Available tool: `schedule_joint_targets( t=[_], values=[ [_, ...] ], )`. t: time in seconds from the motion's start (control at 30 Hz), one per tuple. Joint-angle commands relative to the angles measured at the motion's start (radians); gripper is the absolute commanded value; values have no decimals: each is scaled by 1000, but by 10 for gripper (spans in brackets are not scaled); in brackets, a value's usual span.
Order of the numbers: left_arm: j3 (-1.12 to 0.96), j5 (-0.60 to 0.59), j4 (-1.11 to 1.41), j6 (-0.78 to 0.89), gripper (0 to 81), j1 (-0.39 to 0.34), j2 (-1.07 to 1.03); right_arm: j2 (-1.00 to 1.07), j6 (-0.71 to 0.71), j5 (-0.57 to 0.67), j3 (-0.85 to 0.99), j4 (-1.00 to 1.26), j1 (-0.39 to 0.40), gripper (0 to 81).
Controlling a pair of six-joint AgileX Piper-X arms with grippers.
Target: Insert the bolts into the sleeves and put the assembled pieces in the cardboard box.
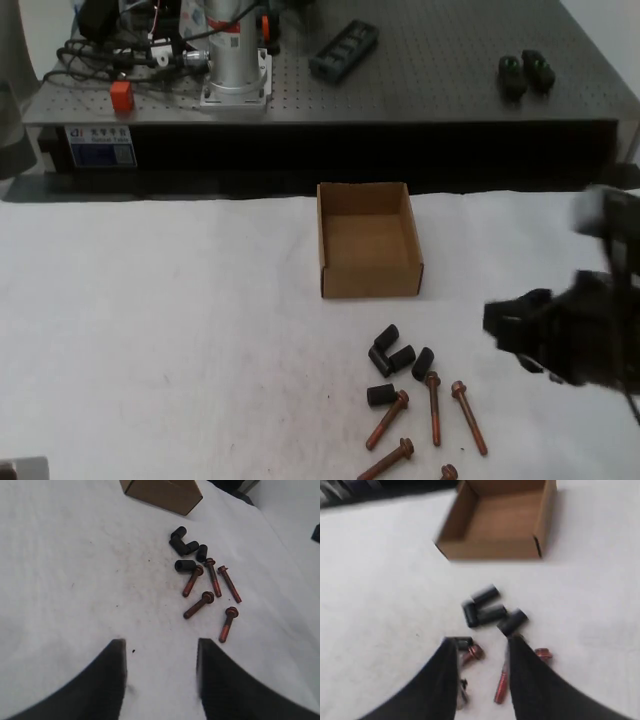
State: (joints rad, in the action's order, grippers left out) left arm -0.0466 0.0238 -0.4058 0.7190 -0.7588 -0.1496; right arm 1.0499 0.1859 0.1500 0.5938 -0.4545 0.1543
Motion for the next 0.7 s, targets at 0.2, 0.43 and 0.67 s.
schedule_joint_targets(
  t=[0.2,0.43,0.67],
  values=[
    [-5,-10,18,-2,348,-5,7,420,-210,-132,266,-306,0,255],
    [-5,-10,18,-2,348,-5,7,597,-254,-125,341,-321,36,255],
    [-5,-17,18,-2,348,-5,7,675,-254,-185,342,-288,59,255]
  ],
)
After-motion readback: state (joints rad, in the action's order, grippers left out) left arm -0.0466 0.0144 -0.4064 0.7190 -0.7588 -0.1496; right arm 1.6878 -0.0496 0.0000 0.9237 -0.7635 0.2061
